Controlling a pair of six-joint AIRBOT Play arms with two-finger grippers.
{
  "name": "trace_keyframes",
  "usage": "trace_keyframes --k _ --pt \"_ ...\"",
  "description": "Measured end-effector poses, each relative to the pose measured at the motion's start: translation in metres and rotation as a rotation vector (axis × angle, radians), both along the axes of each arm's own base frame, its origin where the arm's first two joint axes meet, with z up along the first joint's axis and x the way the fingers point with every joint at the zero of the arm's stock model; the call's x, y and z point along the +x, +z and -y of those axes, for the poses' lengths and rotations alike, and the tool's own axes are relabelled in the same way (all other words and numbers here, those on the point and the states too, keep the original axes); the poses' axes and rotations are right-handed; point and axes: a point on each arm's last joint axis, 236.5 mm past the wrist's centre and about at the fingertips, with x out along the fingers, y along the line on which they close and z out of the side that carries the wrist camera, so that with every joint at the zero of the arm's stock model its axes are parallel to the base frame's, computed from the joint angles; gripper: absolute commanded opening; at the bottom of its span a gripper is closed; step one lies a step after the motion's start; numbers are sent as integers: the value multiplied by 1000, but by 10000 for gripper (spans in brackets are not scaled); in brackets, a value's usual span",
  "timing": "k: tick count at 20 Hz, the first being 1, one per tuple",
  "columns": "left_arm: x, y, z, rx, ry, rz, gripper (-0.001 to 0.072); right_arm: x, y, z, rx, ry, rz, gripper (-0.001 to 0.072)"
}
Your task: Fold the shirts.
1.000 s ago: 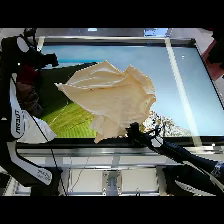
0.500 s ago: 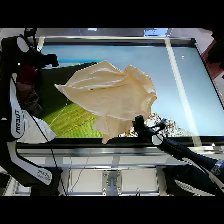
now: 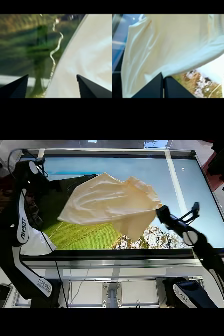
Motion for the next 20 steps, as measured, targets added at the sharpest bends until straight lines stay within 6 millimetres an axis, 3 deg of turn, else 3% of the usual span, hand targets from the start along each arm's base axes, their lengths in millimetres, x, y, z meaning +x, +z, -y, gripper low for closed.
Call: trace_keyframes --k 3,6,13,16,20 --pt "-21 -35 33 -150 -8 -113 697 -8 20 43 -142 -8 -25 31" --pt "-50 -50 61 -267 -58 -232 697 -14 27 65 -219 -13 -42 31" --pt "-140 -46 123 -527 -215 -561 696 -15 26 79 -288 -6 -60 32" --pt "-161 -40 132 -519 -249 -595 695 -15 27 81 -307 2 -56 32" --pt "-177 -19 119 -404 -243 -482 696 -15 27 82 -330 13 -53 32"
